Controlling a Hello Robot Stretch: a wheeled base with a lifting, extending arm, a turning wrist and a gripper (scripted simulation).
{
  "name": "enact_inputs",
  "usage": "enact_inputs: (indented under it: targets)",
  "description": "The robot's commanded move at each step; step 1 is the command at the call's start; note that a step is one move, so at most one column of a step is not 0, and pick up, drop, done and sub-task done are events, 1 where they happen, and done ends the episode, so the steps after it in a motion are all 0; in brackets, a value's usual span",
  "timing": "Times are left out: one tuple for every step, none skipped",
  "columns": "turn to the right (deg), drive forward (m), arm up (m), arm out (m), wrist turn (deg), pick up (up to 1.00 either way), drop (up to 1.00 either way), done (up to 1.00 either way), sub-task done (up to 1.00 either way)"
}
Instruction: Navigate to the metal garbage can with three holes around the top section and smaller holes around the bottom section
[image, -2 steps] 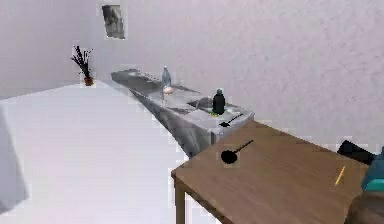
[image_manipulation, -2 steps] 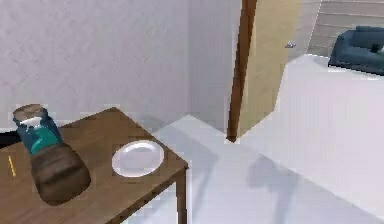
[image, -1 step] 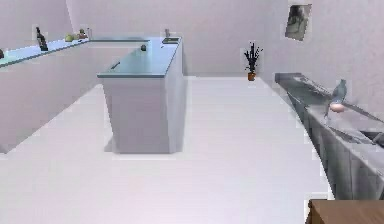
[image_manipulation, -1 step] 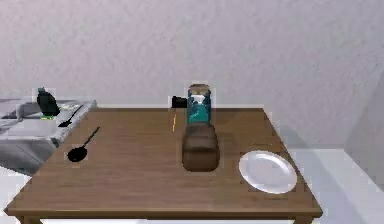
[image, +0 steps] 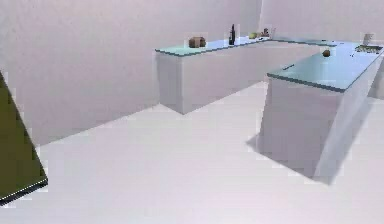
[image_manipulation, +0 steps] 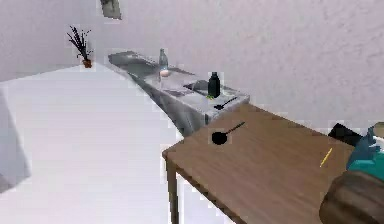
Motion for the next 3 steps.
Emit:
enact_inputs:
  targets:
    - [-42.0,0.00,0.00,0.00,0.0,0.00,0.00,0.00,0.00]
    - [0.0,0.10,0.00,0.00,0.0,0.00,0.00,0.00,0.00]
    - [-45.0,0.00,0.00,0.00,0.0,0.00,0.00,0.00,0.00]
